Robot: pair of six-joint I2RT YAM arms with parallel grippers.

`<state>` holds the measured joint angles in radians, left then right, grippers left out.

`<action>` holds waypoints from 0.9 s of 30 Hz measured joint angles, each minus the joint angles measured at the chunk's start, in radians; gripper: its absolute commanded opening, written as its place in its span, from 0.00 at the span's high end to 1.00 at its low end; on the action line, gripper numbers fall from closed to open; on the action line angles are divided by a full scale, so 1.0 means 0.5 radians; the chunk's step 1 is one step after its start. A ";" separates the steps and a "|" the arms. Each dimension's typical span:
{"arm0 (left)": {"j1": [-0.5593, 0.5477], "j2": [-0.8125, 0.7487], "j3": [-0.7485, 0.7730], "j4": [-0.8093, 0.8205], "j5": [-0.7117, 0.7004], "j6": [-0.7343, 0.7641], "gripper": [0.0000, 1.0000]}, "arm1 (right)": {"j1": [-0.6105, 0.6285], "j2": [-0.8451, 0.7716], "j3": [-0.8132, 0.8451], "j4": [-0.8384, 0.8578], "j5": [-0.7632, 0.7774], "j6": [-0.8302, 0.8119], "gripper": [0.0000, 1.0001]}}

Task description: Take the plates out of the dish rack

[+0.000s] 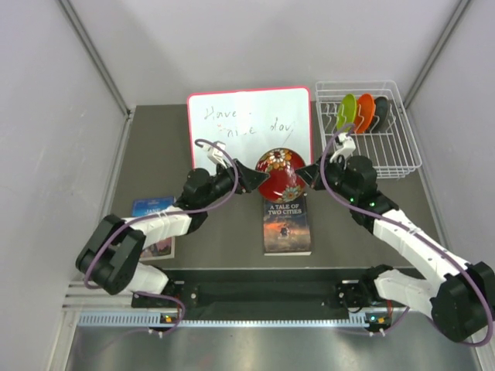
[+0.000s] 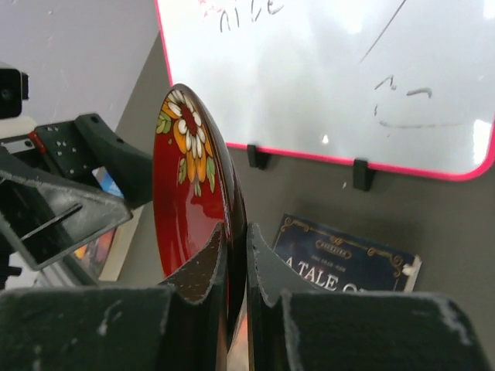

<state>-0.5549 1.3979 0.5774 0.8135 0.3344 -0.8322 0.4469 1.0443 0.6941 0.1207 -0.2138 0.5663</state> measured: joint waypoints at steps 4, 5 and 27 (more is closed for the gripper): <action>-0.017 0.122 -0.003 0.199 0.010 -0.085 0.64 | 0.009 -0.005 -0.108 0.076 -0.073 0.109 1.00; -0.020 0.151 -0.007 0.233 0.003 -0.095 0.71 | 0.009 -0.007 -0.134 0.102 -0.095 0.138 1.00; -0.039 -0.768 -0.502 -0.699 -0.215 0.090 1.00 | -0.037 -0.112 0.214 -0.276 0.422 -0.262 0.39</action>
<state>-0.5743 1.0142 0.3264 0.4641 0.2268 -0.7872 0.4282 0.9882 0.8013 -0.0174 -0.0029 0.4355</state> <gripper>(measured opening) 0.081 0.595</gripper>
